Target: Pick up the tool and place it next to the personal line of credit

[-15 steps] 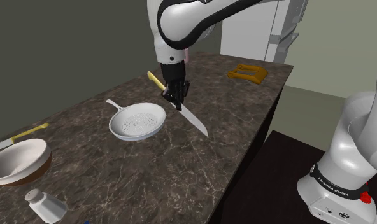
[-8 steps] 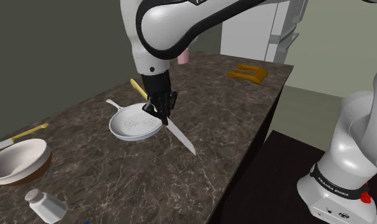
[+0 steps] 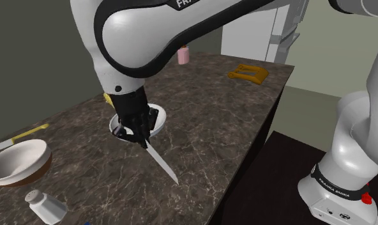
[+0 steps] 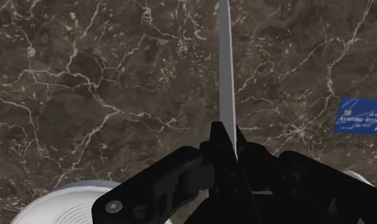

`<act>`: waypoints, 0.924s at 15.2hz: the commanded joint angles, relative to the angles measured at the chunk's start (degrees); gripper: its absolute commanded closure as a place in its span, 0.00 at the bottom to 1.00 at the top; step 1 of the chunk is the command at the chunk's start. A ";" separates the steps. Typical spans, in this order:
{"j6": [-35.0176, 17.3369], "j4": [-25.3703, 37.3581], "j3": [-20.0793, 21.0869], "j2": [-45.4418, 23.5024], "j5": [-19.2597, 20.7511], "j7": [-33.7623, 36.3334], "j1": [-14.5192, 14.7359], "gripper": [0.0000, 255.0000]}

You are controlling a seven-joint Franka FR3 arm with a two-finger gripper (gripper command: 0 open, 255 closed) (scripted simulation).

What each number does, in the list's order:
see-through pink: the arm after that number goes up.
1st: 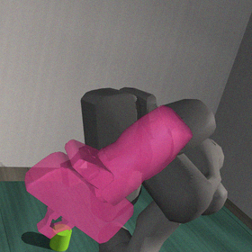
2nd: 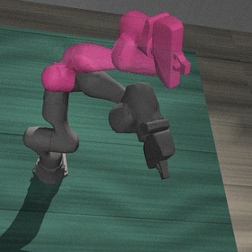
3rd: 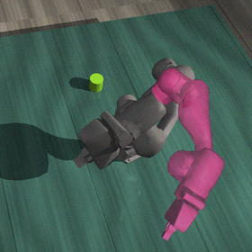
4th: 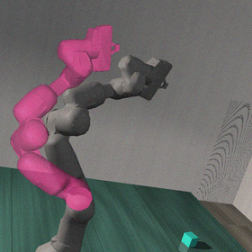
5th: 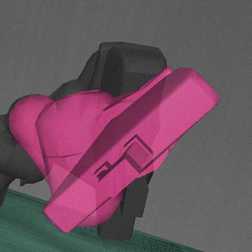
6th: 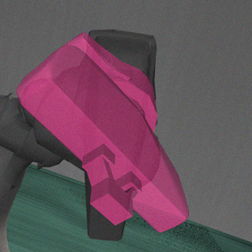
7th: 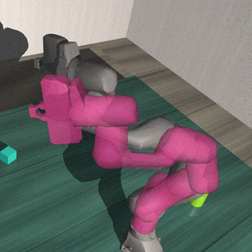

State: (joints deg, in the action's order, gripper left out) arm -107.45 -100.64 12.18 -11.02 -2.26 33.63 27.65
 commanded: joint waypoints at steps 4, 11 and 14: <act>-2.70 -0.80 0.43 -1.87 0.35 1.31 0.84 1.00; -7.59 -4.04 0.33 -3.56 0.66 1.24 0.94 1.00; -9.64 -5.22 0.28 -4.45 0.83 1.24 1.01 1.00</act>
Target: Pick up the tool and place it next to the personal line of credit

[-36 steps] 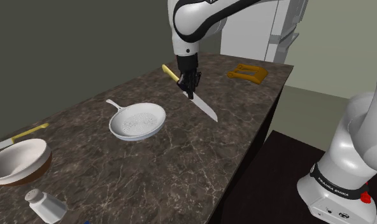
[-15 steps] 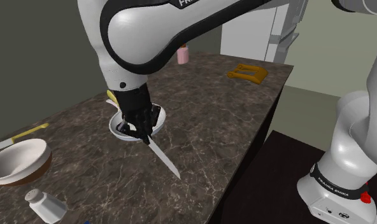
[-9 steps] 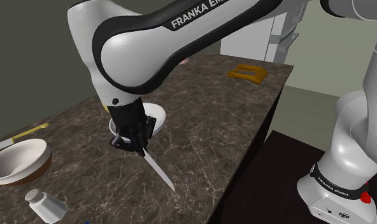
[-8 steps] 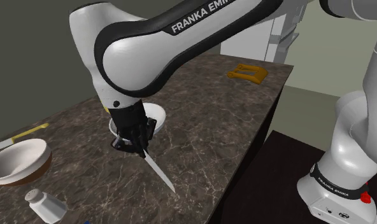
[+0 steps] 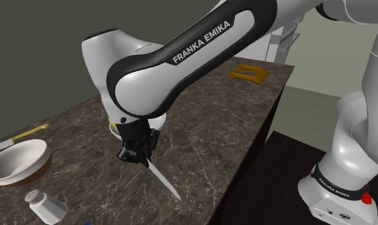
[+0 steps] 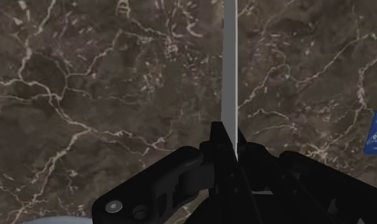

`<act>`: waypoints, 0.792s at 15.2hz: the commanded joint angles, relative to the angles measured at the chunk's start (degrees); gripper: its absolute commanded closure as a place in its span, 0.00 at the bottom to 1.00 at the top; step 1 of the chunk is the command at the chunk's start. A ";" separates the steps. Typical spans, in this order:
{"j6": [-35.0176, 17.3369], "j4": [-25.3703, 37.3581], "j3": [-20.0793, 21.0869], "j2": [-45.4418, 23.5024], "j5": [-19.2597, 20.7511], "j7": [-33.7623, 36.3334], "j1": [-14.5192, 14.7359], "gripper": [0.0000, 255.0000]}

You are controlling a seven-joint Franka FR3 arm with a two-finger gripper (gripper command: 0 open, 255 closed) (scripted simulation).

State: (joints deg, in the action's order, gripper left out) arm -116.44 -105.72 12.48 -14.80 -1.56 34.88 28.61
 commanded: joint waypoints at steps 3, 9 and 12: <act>-2.68 -1.21 -0.09 -1.65 0.31 0.00 0.12 1.00; -5.07 -2.34 -0.18 -2.94 0.56 0.02 0.21 1.00; -5.07 -2.34 -0.19 -2.94 0.56 0.02 0.21 1.00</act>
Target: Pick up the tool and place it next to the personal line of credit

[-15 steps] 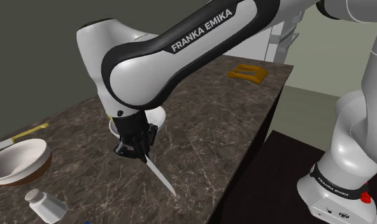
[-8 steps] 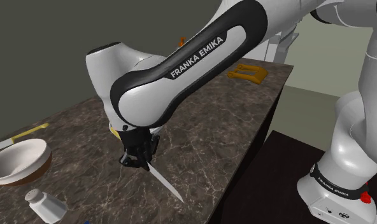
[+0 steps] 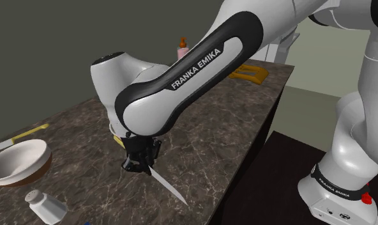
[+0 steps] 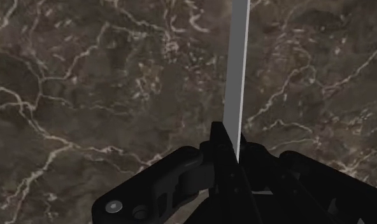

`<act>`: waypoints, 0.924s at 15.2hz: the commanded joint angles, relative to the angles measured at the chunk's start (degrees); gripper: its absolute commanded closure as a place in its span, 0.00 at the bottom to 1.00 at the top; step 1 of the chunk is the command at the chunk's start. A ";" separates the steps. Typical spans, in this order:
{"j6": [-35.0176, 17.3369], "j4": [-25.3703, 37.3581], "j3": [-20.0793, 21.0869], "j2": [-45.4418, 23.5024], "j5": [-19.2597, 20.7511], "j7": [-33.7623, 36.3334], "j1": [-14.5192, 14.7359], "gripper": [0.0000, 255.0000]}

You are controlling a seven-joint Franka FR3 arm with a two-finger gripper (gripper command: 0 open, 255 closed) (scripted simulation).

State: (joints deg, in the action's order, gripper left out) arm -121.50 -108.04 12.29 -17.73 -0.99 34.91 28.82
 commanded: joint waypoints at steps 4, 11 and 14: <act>-0.01 -0.01 0.00 -0.01 0.00 0.00 0.00 0.00; 5.23 3.18 0.06 2.06 -0.39 -0.27 -0.32 0.00; 6.62 4.13 0.06 2.51 -0.48 -0.32 -0.39 0.00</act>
State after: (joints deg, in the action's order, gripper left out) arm -115.34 -104.21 12.35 -15.33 -1.45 34.59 28.45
